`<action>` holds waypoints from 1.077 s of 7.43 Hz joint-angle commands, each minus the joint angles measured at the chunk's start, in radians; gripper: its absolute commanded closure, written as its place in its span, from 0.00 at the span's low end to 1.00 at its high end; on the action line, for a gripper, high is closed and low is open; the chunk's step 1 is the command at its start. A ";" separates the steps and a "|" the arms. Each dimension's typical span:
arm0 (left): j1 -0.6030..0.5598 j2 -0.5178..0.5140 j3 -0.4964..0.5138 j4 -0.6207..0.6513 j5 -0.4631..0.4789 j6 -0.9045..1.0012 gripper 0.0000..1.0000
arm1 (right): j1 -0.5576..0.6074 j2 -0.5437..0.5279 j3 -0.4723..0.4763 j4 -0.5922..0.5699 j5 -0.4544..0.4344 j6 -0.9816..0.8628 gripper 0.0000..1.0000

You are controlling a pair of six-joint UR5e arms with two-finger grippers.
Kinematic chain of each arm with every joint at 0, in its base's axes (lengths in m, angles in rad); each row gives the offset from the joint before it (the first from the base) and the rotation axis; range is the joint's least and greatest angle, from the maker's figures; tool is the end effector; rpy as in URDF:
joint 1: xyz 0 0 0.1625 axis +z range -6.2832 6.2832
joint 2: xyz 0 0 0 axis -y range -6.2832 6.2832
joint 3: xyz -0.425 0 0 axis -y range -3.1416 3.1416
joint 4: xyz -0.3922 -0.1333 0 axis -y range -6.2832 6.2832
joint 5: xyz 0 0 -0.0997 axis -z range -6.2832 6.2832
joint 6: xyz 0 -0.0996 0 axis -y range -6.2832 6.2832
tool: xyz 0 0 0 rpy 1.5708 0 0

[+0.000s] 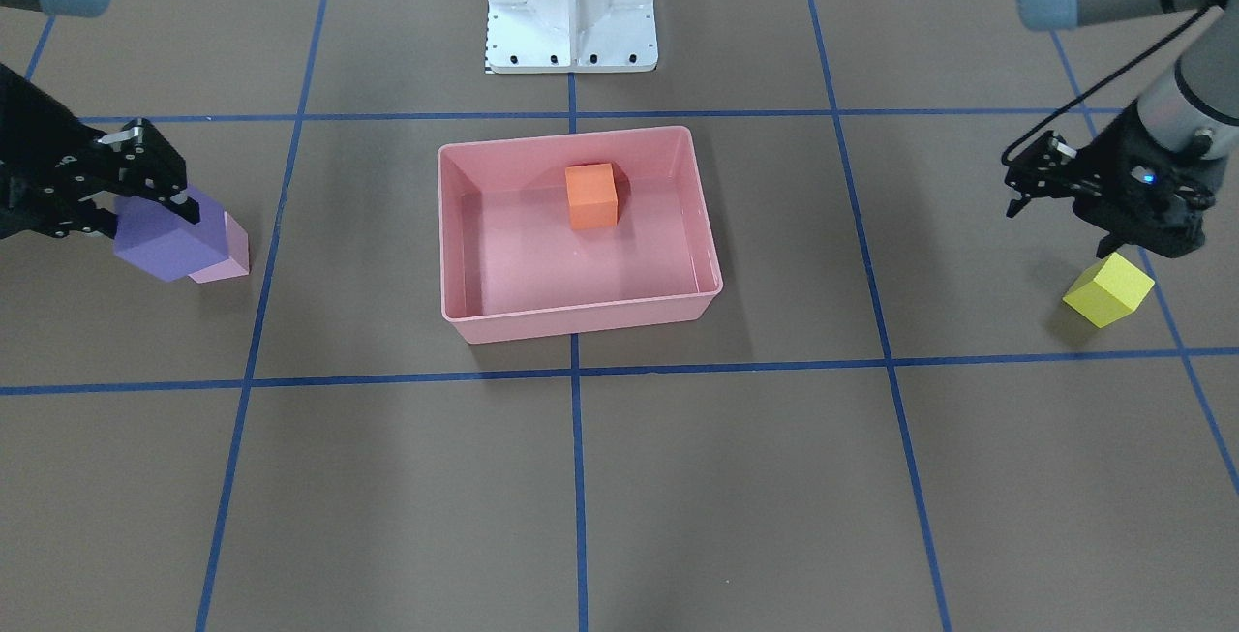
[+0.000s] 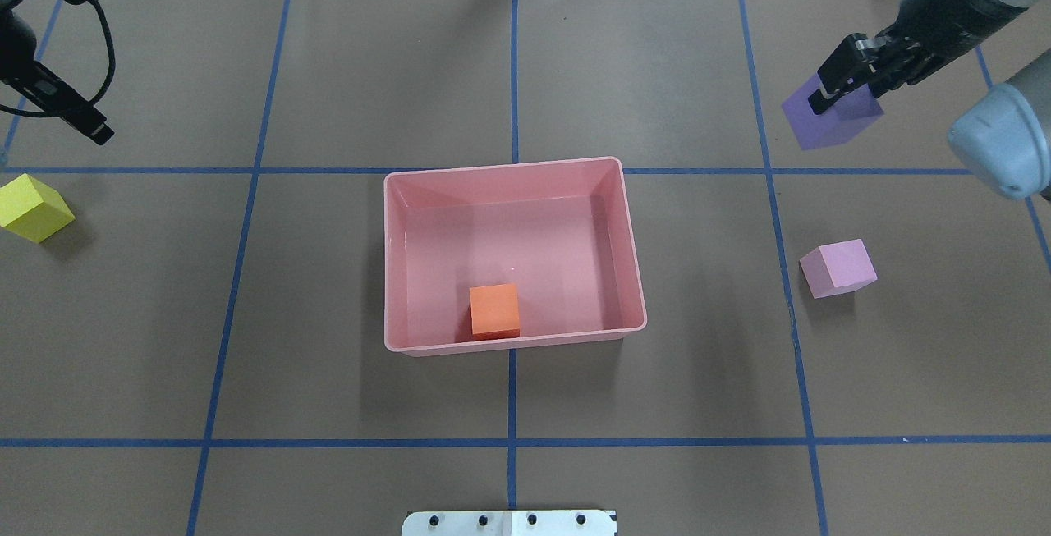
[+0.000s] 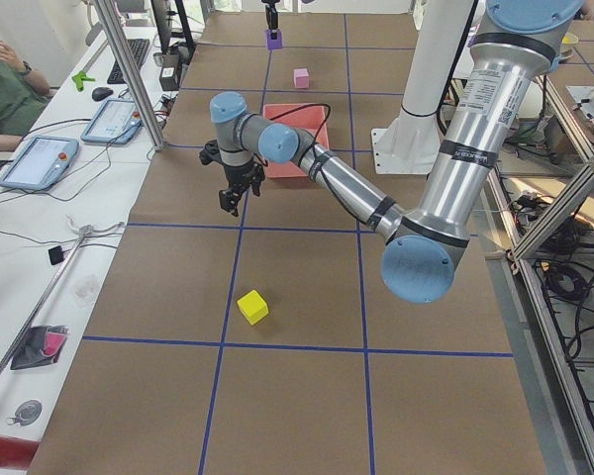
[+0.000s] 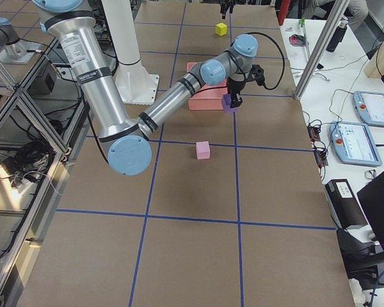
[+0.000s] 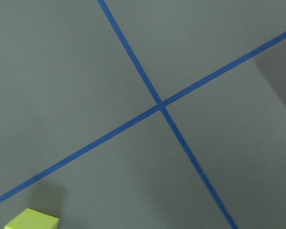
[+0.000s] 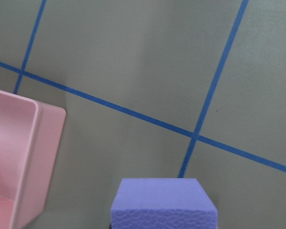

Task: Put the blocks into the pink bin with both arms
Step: 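Lift the purple cube toward the bin with the right gripper while the left gripper withdraws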

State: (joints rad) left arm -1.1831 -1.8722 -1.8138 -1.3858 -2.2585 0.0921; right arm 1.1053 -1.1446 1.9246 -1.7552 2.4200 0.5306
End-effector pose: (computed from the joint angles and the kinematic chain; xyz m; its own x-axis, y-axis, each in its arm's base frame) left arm 0.1552 -0.5654 0.4022 0.5957 0.5764 -0.5593 -0.4104 0.8171 0.4049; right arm -0.2053 -0.5392 0.2722 0.5341 -0.2060 0.8199 0.1174 0.9785 0.1694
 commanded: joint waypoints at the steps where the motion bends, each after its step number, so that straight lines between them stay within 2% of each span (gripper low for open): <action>1: -0.049 0.048 0.117 -0.111 -0.009 0.080 0.00 | -0.124 0.089 0.004 0.000 -0.091 0.217 1.00; 2: -0.064 0.079 0.129 -0.133 -0.036 0.083 0.00 | -0.184 0.111 0.002 0.000 -0.143 0.274 1.00; 5: -0.076 0.136 0.272 -0.353 -0.073 0.081 0.00 | -0.350 0.177 -0.022 0.005 -0.296 0.405 1.00; 6: -0.076 0.142 0.318 -0.413 -0.073 0.081 0.00 | -0.384 0.178 -0.032 0.008 -0.321 0.426 1.00; 8: -0.075 0.166 0.326 -0.450 -0.073 0.080 0.00 | -0.433 0.232 -0.111 0.040 -0.349 0.459 1.00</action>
State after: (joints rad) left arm -1.2583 -1.7169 -1.5004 -1.8093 -2.3313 0.1717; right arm 0.7089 -0.9511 1.8681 -1.7365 2.0916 0.9606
